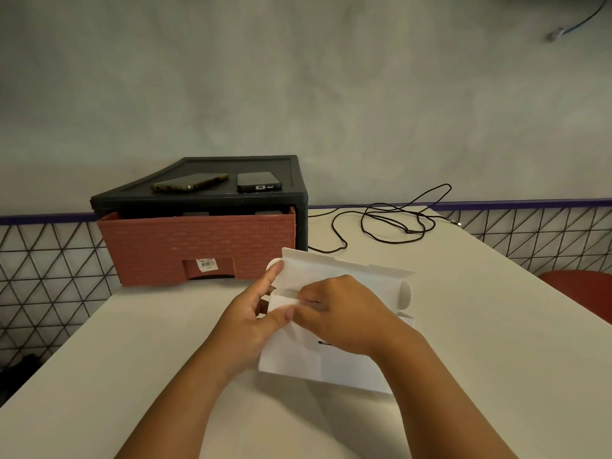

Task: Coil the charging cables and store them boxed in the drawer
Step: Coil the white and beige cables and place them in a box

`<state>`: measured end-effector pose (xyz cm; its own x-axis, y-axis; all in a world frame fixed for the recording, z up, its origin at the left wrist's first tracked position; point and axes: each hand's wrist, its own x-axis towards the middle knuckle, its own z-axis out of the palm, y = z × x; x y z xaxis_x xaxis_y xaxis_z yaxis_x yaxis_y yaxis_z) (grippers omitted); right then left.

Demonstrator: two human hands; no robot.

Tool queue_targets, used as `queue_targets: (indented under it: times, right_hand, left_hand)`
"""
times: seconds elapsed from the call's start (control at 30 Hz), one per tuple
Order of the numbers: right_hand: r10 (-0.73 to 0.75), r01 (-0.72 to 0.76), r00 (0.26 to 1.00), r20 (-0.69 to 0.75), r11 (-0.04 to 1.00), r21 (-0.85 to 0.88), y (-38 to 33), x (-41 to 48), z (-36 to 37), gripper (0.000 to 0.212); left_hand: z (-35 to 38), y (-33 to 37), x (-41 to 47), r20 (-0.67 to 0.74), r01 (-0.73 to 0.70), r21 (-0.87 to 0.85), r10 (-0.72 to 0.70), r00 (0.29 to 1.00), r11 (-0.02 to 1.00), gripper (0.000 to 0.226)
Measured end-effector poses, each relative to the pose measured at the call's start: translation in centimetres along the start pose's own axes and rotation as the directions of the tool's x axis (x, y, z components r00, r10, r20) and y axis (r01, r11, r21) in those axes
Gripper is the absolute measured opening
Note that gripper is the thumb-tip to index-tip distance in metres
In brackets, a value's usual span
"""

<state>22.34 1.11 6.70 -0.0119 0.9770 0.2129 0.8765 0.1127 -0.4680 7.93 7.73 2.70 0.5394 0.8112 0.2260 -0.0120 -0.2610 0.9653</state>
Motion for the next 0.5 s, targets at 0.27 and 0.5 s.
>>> queue_targets:
  times: [0.27, 0.5]
  right_hand:
    - [-0.052, 0.037, 0.987, -0.154, 0.994, -0.100, 0.9, 0.0, 0.8, 0.025]
    - [-0.010, -0.029, 0.978, -0.207, 0.983, -0.182, 2.4, 0.5, 1.3, 0.026]
  left_hand:
    - [-1.0, -0.7, 0.3, -0.080, 0.023, -0.001, -0.023, 0.997, 1.000, 0.050]
    - [-1.5, -1.8, 0.7, -0.211, 0.031, 0.010, -0.029, 0.977, 0.999, 0.049]
